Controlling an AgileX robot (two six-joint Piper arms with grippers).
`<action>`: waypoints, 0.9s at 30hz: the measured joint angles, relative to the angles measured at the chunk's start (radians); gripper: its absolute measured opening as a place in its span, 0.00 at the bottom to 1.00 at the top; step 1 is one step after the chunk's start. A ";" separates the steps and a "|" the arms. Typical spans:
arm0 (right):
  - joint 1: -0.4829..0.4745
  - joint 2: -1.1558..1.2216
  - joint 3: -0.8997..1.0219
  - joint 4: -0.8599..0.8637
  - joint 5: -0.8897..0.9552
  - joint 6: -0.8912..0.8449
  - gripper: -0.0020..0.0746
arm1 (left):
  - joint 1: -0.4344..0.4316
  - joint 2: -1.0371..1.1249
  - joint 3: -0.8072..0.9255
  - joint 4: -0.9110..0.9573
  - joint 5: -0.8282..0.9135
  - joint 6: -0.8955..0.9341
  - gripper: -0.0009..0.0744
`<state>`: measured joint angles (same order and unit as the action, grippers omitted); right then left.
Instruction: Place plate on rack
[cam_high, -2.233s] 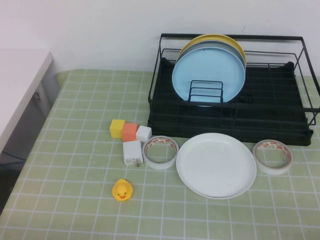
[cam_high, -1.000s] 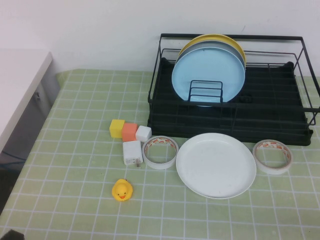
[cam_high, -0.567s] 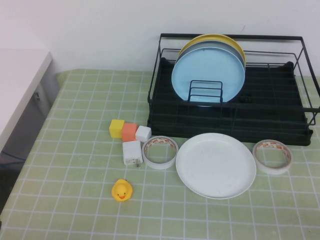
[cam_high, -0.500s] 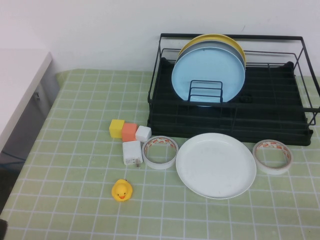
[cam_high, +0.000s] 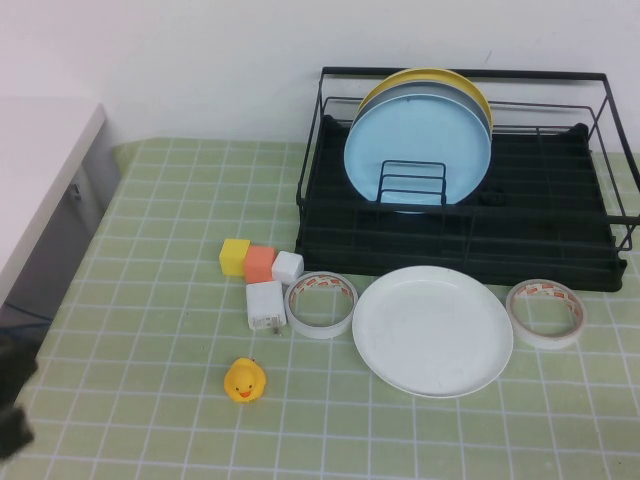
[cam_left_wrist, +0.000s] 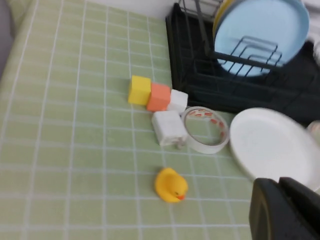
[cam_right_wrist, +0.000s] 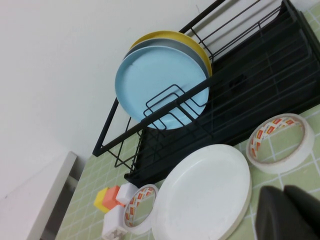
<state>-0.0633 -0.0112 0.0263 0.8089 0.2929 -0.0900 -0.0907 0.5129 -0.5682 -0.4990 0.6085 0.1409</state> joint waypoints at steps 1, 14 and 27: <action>0.000 0.000 0.000 0.000 0.001 -0.002 0.04 | 0.000 0.056 -0.046 0.000 0.011 0.044 0.01; 0.000 0.000 0.000 0.002 0.018 -0.034 0.04 | -0.247 0.669 -0.429 0.231 0.100 0.077 0.01; 0.000 0.000 0.000 0.017 0.018 -0.072 0.04 | -0.558 1.173 -0.739 0.607 0.179 -0.297 0.05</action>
<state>-0.0633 -0.0112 0.0263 0.8263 0.3106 -0.1617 -0.6491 1.6859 -1.3077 0.1082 0.7870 -0.1558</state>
